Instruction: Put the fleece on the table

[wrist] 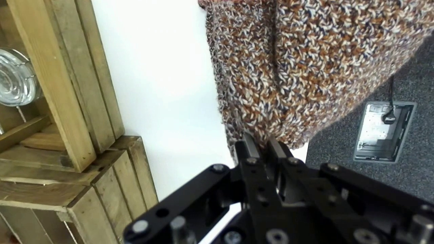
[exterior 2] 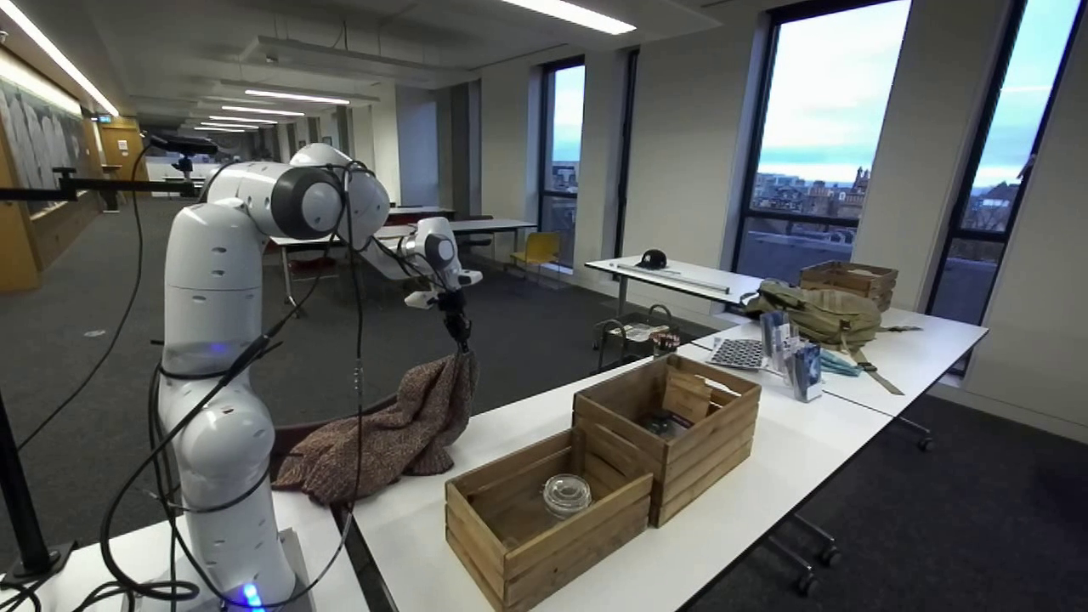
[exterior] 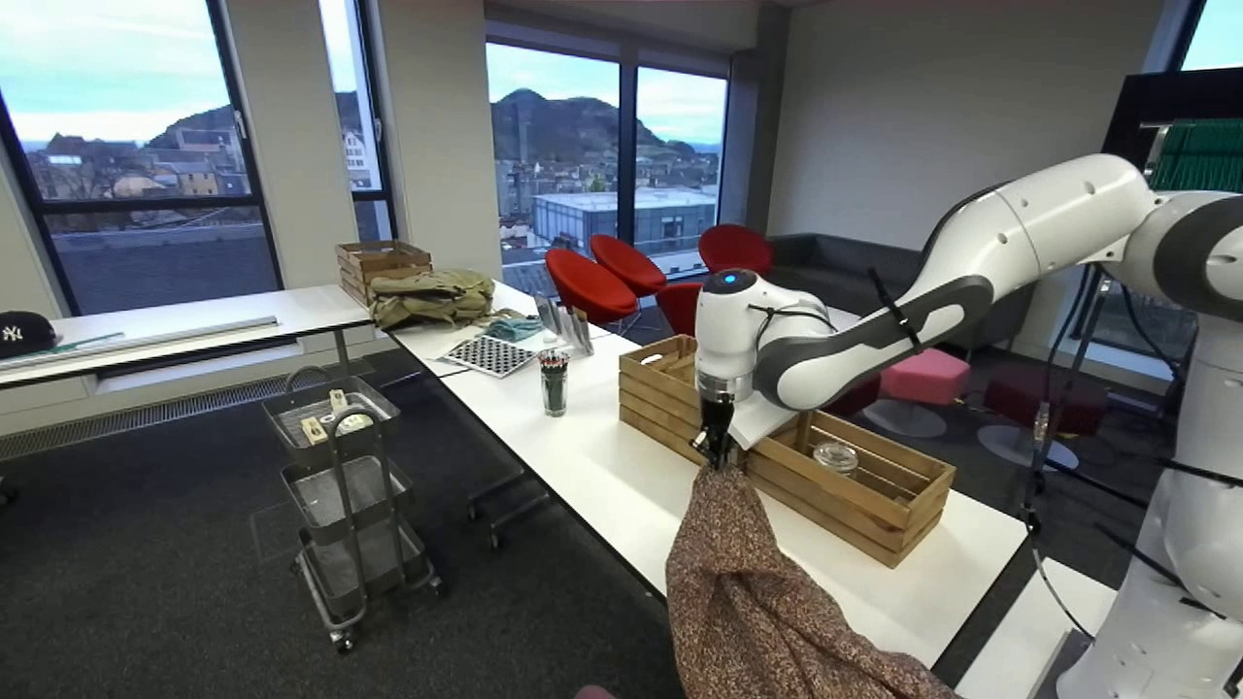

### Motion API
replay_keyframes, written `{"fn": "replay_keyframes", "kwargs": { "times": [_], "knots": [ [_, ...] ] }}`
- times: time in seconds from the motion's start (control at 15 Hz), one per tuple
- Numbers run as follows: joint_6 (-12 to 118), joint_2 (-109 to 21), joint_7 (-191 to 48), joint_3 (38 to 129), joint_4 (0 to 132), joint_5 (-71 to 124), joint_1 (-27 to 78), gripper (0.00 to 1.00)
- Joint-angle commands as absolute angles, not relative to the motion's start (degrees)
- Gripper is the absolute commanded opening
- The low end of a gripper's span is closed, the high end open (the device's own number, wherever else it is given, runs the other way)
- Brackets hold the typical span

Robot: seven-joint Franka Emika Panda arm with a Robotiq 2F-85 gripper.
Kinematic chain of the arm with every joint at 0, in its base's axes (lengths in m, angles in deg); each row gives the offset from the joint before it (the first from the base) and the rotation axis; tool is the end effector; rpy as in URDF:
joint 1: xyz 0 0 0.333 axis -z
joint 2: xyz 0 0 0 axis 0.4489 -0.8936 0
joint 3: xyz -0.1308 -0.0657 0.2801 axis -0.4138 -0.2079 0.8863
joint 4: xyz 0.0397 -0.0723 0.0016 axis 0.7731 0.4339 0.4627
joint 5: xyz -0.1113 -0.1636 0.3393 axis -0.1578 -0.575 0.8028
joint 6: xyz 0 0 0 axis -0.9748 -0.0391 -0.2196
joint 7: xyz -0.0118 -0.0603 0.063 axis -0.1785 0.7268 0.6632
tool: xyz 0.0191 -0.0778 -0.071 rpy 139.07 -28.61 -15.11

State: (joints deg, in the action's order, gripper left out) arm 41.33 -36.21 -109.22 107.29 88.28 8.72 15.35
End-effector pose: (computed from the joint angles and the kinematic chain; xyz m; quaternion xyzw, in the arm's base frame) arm 0.5111 0.2835 0.3911 0.9921 0.0001 0.0788 0.0972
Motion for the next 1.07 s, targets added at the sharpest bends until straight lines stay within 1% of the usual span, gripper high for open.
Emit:
{"fn": "replay_keyframes", "kwargs": {
  "times": [0.0,0.27,0.67,0.73,0.8,0.87,1.0],
  "knots": [
    [45.82,-33.01,-108.48,102.76,93.70,9.79,14.03,0.02],
    [48.02,-28.68,-109.00,100.07,99.99,10.56,14.49,0.02],
    [51.13,-23.75,-108.52,98.61,107.42,10.41,15.39,0.02],
    [51.43,-23.31,-108.70,98.58,108.20,10.20,15.46,0.17],
    [51.88,-22.86,-108.71,98.61,108.95,10.18,15.52,0.36],
    [52.07,-22.49,-108.68,98.66,109.56,10.14,15.55,0.41],
    [52.06,-21.82,-109.07,98.95,110.42,9.79,15.49,0.58]
  ]
}}
